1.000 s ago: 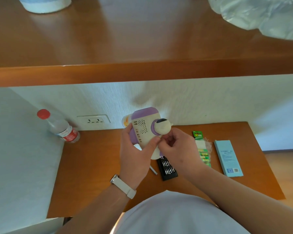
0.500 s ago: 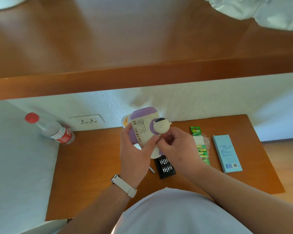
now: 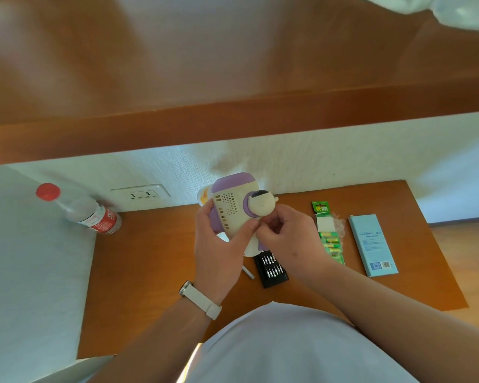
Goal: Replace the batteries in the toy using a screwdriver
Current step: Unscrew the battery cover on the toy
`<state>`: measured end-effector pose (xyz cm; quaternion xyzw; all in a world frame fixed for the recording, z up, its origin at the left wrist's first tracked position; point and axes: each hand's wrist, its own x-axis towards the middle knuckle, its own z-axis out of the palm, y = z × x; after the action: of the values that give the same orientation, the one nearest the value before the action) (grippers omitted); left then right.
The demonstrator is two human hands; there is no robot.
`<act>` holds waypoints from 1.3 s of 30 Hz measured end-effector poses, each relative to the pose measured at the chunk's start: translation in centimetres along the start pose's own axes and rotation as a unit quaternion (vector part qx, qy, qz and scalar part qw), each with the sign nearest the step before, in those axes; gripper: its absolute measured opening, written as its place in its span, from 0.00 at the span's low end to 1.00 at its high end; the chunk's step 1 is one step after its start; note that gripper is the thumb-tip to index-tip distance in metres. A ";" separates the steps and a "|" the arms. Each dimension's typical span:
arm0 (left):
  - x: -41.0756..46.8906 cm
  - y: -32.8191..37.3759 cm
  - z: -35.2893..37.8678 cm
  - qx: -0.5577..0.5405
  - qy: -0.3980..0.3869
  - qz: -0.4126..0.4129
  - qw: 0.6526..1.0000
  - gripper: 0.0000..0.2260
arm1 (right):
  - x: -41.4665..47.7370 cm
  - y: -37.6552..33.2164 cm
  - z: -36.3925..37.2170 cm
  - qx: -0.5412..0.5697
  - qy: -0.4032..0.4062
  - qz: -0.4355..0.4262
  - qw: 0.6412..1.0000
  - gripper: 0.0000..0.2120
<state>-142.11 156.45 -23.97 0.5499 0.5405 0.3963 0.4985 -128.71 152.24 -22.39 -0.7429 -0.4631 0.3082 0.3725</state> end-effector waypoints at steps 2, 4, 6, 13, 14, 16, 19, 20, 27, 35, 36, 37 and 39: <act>0.0 -0.2 0.0 0.002 -0.004 -0.002 1.000 0.34 | 0.1 0.2 0.0 0.008 -0.009 0.014 1.000 0.05; 0.1 -0.3 0.0 0.006 -0.008 -0.004 1.000 0.34 | 0.2 0.4 -0.1 0.015 -0.014 0.018 1.000 0.05; 0.1 -0.4 0.0 0.004 -0.009 -0.009 1.000 0.33 | 0.2 0.5 -0.1 0.023 -0.018 0.012 1.000 0.04; 0.6 -0.7 -0.1 -0.031 -0.009 -0.038 0.999 0.31 | 0.6 1.3 -0.6 0.081 -0.023 0.013 0.996 0.02; 0.7 -0.9 -0.2 -0.036 -0.009 -0.047 0.998 0.31 | 0.6 1.9 -0.6 0.082 -0.022 0.014 0.996 0.02; 0.8 -1.4 -0.3 -0.046 -0.012 -0.066 0.997 0.30 | 0.6 4.0 -0.5 0.056 -0.024 0.032 0.998 0.02; 1.0 -2.2 -0.5 -0.062 -0.019 -0.092 0.994 0.29 | 1.2 8.9 -0.2 -0.066 -0.058 0.087 0.992 0.04; 1.1 -2.4 -0.6 -0.063 -0.022 -0.096 0.993 0.29 | 1.4 10.6 -0.1 -0.108 -0.071 0.106 0.986 0.04; 1.4 -3.0 -0.8 -0.055 -0.030 -0.120 0.991 0.28 | 2.3 16.1 0.5 -0.218 -0.107 0.137 0.960 0.04; 1.3 -3.0 -1.3 -0.054 -0.042 -0.127 0.990 0.28 | 2.9 17.0 1.1 -0.233 -0.105 0.138 0.957 0.05; 1.3 -2.9 -1.3 -0.054 -0.044 -0.127 0.989 0.29 | 2.7 17.0 0.9 -0.227 -0.102 0.141 0.958 0.05; 1.2 -2.8 -1.3 -0.055 -0.047 -0.127 0.989 0.30 | 2.6 16.9 0.7 -0.216 -0.095 0.145 0.961 0.04; 1.1 -2.5 -1.2 -0.059 -0.052 -0.125 0.989 0.31 | 2.3 16.5 0.0 -0.178 -0.072 0.157 0.969 0.03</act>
<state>-143.69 157.46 -26.32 0.4678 0.5541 0.3331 0.6027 -120.25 149.49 -36.50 -0.8364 -0.4140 0.3281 0.1463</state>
